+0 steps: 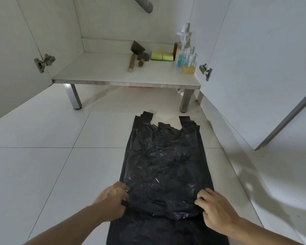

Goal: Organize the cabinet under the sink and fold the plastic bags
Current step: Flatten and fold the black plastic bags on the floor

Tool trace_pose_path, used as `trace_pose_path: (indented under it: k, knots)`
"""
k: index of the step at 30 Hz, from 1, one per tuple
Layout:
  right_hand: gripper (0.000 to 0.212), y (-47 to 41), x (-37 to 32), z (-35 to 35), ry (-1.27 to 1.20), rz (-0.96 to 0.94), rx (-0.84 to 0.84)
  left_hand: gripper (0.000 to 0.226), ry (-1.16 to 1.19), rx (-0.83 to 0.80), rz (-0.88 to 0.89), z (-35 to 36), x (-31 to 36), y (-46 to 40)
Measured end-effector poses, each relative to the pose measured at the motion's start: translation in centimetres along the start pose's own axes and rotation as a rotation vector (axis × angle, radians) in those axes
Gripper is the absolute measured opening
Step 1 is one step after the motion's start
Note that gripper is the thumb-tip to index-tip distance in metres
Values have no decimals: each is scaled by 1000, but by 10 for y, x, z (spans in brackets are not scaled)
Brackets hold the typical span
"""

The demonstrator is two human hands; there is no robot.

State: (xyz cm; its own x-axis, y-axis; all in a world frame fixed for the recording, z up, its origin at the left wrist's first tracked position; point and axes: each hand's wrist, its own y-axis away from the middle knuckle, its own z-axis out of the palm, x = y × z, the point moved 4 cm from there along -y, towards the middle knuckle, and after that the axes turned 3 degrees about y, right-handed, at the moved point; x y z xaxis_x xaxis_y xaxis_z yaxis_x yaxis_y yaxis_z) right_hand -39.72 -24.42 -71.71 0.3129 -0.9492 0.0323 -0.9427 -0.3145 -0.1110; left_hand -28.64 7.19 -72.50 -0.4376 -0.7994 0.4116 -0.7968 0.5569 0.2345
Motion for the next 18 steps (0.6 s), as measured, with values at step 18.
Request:
trace_pose_path:
  k: [18]
  knots:
    - [43,22,22,-5,62,7,-1,31,-65,-79,-14,-3,-3,8]
